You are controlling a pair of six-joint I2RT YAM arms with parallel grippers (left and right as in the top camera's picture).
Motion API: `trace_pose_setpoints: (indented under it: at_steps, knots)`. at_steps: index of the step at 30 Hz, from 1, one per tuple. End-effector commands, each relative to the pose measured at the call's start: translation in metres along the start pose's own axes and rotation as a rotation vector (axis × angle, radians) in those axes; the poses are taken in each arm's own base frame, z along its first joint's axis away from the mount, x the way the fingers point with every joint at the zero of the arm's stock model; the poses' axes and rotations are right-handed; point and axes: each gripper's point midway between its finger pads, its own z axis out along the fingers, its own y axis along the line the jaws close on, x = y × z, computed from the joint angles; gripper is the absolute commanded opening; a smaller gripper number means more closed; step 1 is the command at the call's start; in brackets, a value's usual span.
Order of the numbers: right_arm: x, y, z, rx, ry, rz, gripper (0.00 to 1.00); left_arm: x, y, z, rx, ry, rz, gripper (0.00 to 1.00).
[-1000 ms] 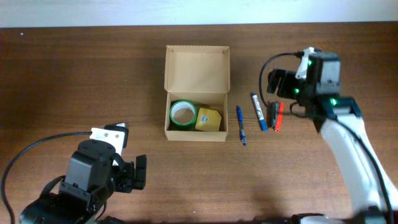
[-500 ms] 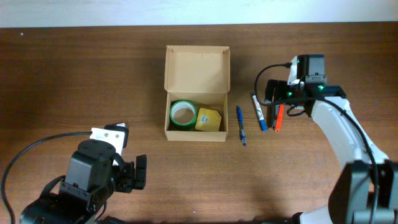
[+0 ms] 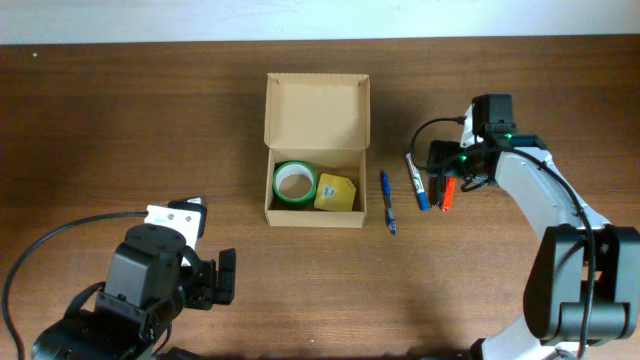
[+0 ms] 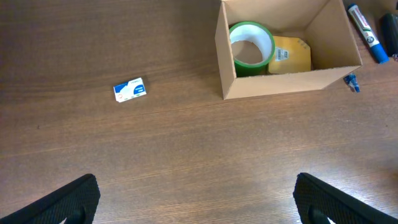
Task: Pack container
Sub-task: 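Move the right gripper over the red stapler beside the markers, then lower the right gripper and grasp the red stapler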
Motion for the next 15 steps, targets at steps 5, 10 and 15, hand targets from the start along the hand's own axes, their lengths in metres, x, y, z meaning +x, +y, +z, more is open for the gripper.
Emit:
trace_pose_setpoints:
  at_steps: [5,10,15]
  knots:
    - [0.011,-0.008,0.005,0.024,0.026,0.02,1.0,-0.004,0.002,-0.004,-0.01,-0.018,-0.007,1.0]
    - [0.026,-0.011,0.015,0.029,0.047,0.021,0.99,-0.004,0.002,-0.004,-0.01,-0.018,-0.007,0.99]
    - [0.027,-0.012,0.016,0.03,0.046,0.02,0.96,-0.004,0.002,-0.004,-0.01,-0.018,-0.007,1.0]
